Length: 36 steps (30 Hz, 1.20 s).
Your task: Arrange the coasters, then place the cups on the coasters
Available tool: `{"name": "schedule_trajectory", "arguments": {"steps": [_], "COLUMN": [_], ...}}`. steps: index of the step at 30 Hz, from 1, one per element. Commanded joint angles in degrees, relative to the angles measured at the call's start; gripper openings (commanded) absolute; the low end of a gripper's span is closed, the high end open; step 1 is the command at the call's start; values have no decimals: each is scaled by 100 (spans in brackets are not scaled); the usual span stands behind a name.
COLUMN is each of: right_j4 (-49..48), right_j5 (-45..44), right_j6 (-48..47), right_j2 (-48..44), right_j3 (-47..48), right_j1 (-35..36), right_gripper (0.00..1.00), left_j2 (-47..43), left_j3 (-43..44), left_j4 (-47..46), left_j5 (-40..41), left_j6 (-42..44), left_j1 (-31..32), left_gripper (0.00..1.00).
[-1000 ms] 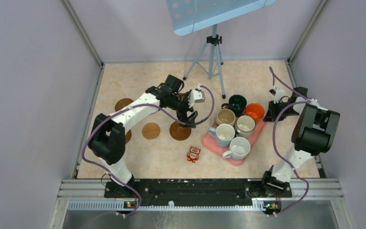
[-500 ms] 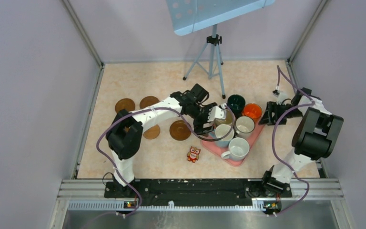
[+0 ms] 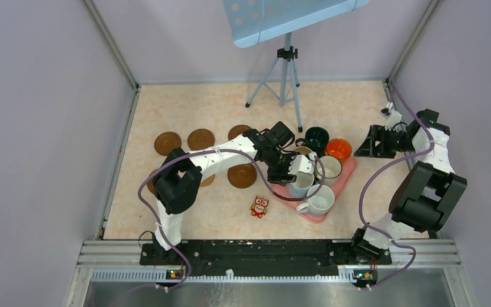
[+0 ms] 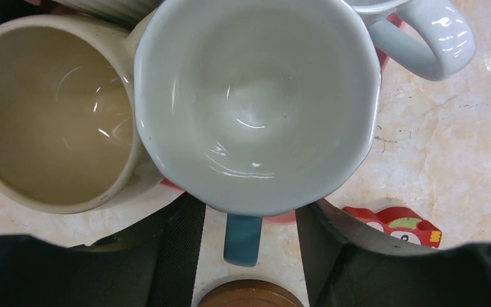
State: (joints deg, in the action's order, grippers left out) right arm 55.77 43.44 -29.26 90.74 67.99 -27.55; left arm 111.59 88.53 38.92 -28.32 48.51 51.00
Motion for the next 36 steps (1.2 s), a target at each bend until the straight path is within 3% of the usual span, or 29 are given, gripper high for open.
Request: {"name": "schedule_trajectory", "arguments": {"steps": [1, 3, 16, 20, 25, 31, 36], "right_j4": [-149, -582, -2138, -2629, -2946, -3101, -2879], "right_j5": [793, 1088, 1265, 1200, 1425, 1433, 1167], "right_j6": [430, 895, 2558, 3051, 3178, 3424, 3402], "right_j2": [-649, -899, -1846, -2030, -2243, -2104, -1993], "right_j3": [217, -81, -711, -870, -840, -696, -474], "right_j1": [-13, -13, -13, -7, -9, 93, 598], "right_gripper": [71, 78, 79, 86, 87, 87, 87], "left_j2": [39, -40, -691, -1050, -1482, -2002, -2535], "left_j3": [97, -4, -642, -637, -591, -825, -1287], "left_j4": [11, -59, -193, -196, -128, -143, -253], "left_j5": [112, 127, 87, -125, -687, -1089, -829], "left_j6": [-77, -141, -917, -1233, -1525, -1861, -1923], "left_j1": [41, 41, 5, -200, -798, -2136, -3325], "left_gripper": [57, 51, 0, 0, 0, 0, 0]}}
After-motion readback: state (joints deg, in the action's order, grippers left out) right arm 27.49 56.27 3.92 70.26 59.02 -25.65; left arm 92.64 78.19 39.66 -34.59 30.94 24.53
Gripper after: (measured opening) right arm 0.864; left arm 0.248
